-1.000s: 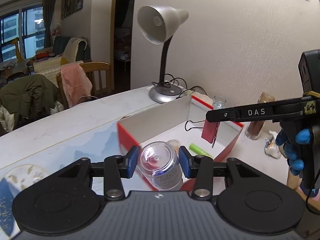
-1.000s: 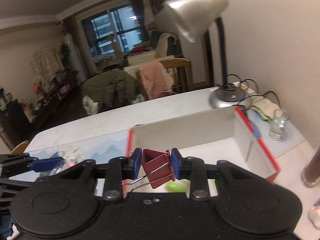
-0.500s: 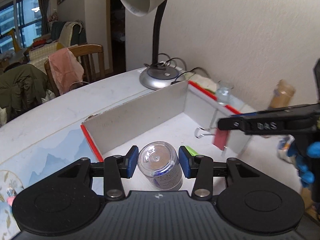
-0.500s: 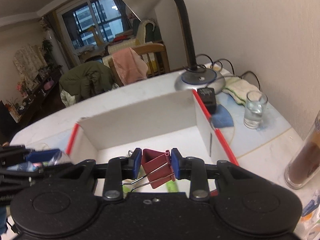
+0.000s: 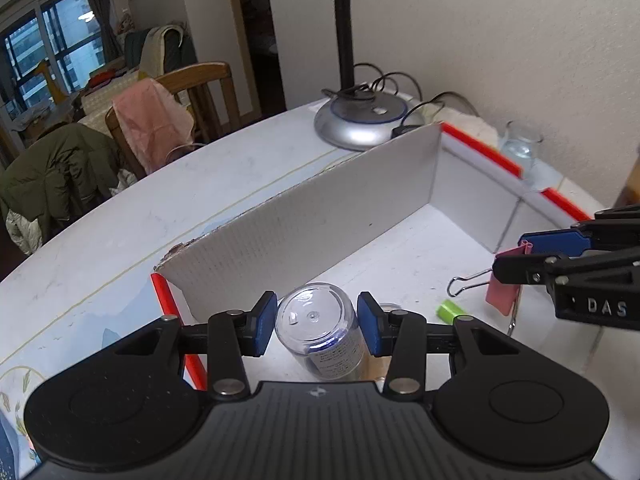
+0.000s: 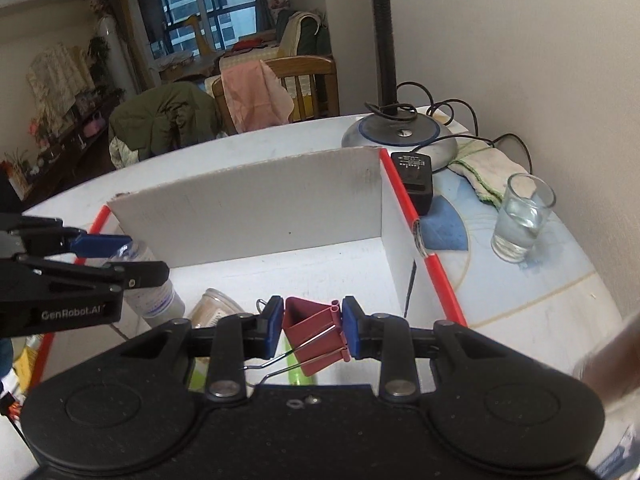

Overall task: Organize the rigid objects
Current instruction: 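Release the pill bottle and binder clip inside the shoebox with both tools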

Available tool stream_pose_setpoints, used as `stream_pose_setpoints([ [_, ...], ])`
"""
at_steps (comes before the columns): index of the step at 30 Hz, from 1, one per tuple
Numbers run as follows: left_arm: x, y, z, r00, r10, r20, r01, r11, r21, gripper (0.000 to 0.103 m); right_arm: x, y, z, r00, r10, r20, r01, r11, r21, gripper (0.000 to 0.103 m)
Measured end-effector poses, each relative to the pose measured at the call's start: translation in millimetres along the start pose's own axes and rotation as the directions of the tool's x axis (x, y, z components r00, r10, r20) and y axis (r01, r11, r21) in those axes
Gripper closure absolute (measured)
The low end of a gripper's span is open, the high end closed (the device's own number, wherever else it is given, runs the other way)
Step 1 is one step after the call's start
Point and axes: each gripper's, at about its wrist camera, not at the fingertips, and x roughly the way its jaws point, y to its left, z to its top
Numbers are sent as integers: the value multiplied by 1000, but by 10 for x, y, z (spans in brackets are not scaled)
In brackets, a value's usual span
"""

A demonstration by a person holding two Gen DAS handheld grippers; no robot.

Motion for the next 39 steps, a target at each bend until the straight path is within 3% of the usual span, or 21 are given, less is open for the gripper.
stream_pose_setpoints([
  [13,178,20,-76,998,6,-66,-8,1000,-19,60,218,58,-76,998,15,-61,-19,998,-64,72],
  [22,213,-82,-123,992,-33,-125,33,999,-6,60,189,76,-123,994,32,-102,-38,997,-61,70],
  [30,71,-70,-159,991,-58,-121,55,998,-30,60,48,72,-127,995,44,-88,-48,998,-42,64],
  [39,-227,37,-229,994,-84,-68,80,994,-71,60,-198,134,-107,997,61,-51,-63,997,-34,55],
])
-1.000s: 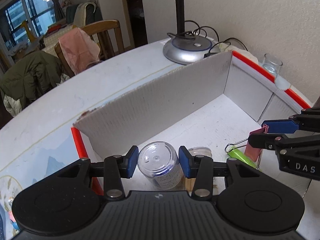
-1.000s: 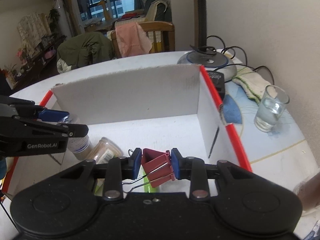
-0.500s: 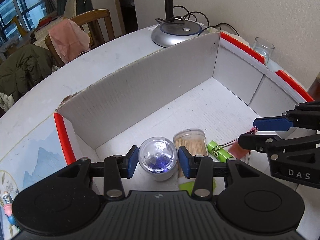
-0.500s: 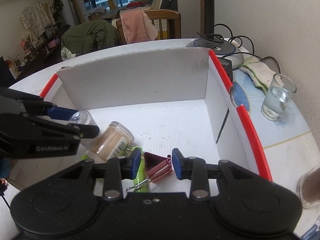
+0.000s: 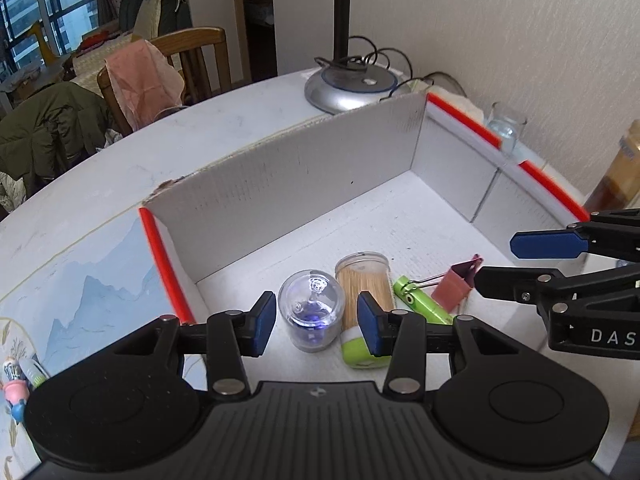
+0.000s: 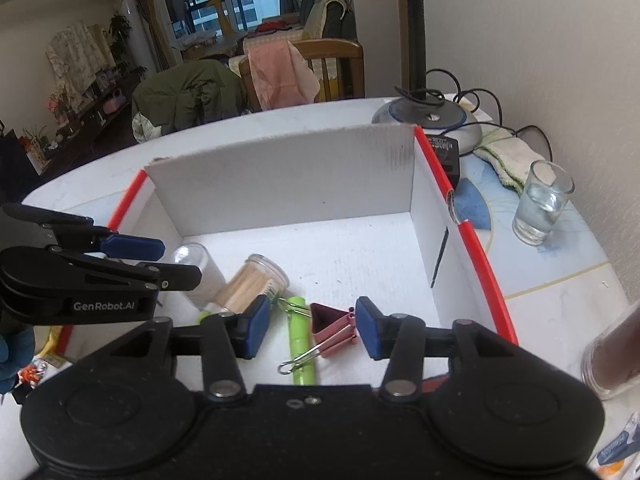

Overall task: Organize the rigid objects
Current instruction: 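Release the pill bottle and binder clip inside the shoebox with both tools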

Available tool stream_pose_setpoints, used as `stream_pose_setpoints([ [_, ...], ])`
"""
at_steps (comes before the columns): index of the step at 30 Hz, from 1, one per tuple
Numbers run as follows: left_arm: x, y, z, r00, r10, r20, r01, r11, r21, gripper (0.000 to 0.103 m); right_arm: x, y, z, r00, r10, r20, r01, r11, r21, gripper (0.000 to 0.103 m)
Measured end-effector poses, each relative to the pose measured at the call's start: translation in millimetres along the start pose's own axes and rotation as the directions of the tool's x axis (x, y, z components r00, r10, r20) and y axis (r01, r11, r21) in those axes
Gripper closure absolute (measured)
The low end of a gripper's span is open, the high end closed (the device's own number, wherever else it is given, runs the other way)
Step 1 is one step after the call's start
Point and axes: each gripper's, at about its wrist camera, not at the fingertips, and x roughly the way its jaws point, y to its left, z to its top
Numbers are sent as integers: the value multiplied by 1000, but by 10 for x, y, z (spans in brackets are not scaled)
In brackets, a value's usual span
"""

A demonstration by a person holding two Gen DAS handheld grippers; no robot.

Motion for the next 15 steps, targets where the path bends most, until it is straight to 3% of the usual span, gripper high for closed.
stream_pose_setpoints([
  [12,-584,98,-174,994,-21,103,23,1000,-15,57,-291,299,-2,998,18,57,-17,1000,-17,44],
  [15,-753,160,-232,991,-26,133,29,999,-21,44,-384,397,-7,996,27,79,-26,1000,-15,40],
])
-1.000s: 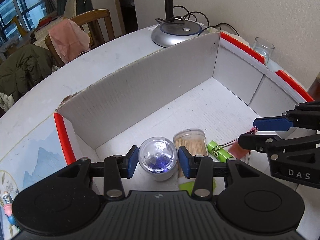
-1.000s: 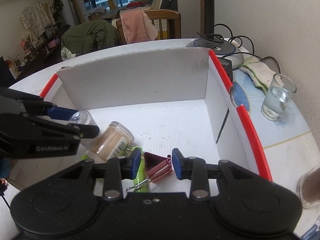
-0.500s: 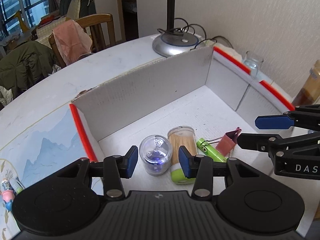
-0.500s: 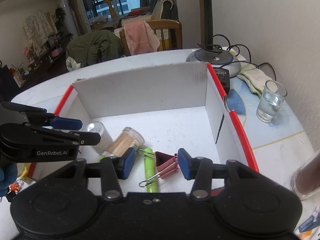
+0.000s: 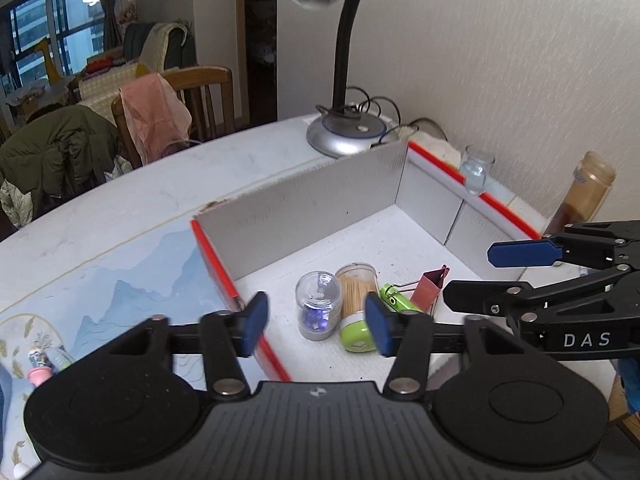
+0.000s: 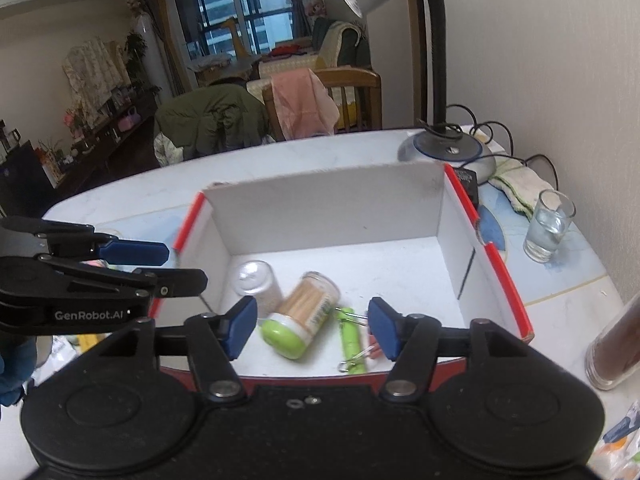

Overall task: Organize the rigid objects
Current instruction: 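Release the pill bottle and binder clip inside the shoebox with both tools, then move both tools back over the sunglasses and red keychain on the table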

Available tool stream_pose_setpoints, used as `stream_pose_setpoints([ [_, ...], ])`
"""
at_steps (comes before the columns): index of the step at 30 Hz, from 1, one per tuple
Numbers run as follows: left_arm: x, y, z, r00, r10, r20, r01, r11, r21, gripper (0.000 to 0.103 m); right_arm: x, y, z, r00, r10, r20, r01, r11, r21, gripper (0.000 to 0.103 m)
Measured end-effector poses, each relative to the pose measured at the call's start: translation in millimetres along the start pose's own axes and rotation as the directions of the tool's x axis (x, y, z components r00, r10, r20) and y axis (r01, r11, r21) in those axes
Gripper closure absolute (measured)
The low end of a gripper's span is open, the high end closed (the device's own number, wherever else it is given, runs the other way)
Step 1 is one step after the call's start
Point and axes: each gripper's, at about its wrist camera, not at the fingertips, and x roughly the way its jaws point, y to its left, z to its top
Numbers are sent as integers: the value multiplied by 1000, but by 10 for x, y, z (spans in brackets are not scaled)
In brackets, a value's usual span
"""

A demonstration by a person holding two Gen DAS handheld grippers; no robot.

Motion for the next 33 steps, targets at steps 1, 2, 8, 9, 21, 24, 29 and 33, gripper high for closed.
stream_pose_setpoints([
  [1,-58,19,-16,1000,2,11,-2,1000,-3,41,-31,42,1,1000,2,9,-2,1000,-3,38],
  [2,-122,47,-34,1000,1,21,-1,1000,-5,41,-61,81,1,1000,1,18,-1,1000,-7,38],
  [8,-469,222,-185,998,13,58,-11,1000,-27,38,-219,349,-37,999,14,49,-13,1000,-11,27],
  [9,-517,252,-214,998,13,60,-11,999,-32,36,-247,392,-48,998,18,55,-17,1000,-10,25],
  [21,-1123,780,-650,993,62,100,-52,993,-104,28,-433,923,-174,995,31,93,-34,999,29,4],
  [24,-1291,946,-762,991,70,116,-54,989,-137,22,-481,1061,-221,994,38,103,-41,999,29,2],
  [29,-1545,1247,-962,986,101,130,-75,979,-191,20,-497,1264,-275,992,45,115,-50,998,36,1],
  [33,-1711,1505,-1122,982,135,133,-103,969,-225,19,-490,1429,-330,992,64,110,-68,997,36,1],
])
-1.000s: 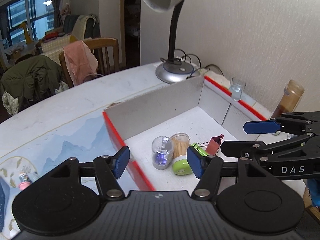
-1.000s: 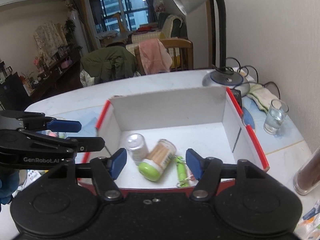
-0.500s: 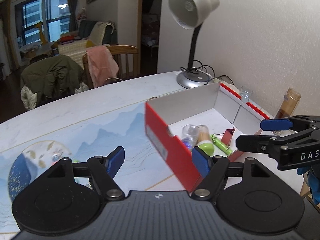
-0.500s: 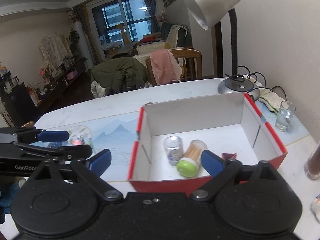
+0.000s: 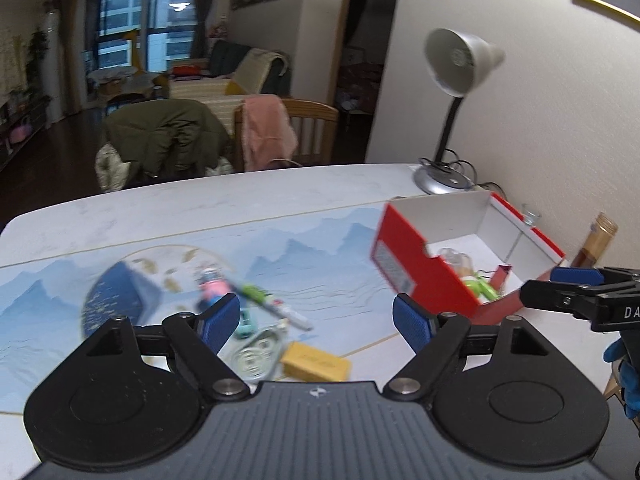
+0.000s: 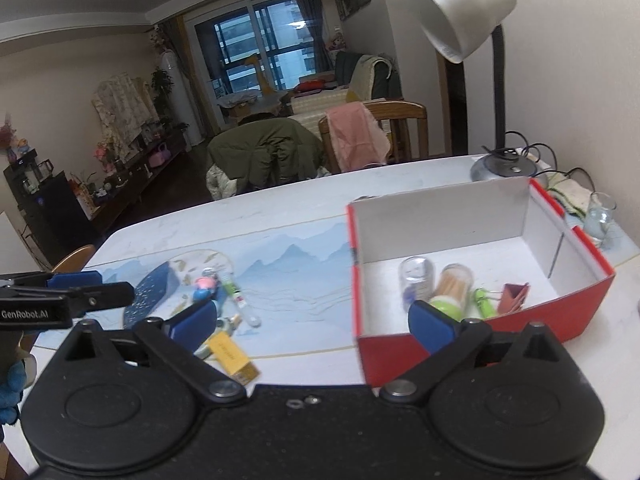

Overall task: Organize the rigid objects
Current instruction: 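Move both tools back over the sunglasses and red keychain on the table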

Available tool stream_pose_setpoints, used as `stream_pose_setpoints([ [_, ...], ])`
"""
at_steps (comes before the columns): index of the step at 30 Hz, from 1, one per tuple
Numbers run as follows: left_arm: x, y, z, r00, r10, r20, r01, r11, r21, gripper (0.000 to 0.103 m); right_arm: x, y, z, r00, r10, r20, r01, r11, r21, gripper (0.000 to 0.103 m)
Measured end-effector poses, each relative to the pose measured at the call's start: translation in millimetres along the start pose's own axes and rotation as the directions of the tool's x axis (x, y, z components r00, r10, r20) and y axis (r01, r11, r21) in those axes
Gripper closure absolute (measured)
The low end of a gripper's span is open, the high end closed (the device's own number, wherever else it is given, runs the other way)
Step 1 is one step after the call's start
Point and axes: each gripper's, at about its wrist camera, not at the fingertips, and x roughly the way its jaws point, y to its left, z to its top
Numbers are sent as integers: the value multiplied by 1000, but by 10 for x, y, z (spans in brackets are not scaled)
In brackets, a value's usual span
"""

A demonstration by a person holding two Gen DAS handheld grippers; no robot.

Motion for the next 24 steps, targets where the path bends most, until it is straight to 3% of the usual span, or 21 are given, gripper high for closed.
stream_pose_setpoints([
  [1,-35,79,-19,1000,12,-1,-12,1000,-7,18,3,47,-26,1000,6,-3,-6,1000,3,1],
  [4,-122,283,-86,999,53,1,-53,999,-13,0,48,184,-77,1000,10,-20,-10,1000,4,1],
  [16,-163,814,-618,990,131,-43,-134,989,-67,0,239,730,-279,996,41,-82,-43,999,-30,1],
  [24,-101,888,-1025,982,168,-84,-176,979,-104,0,430,1022,-434,990,27,-138,-37,996,-75,1],
])
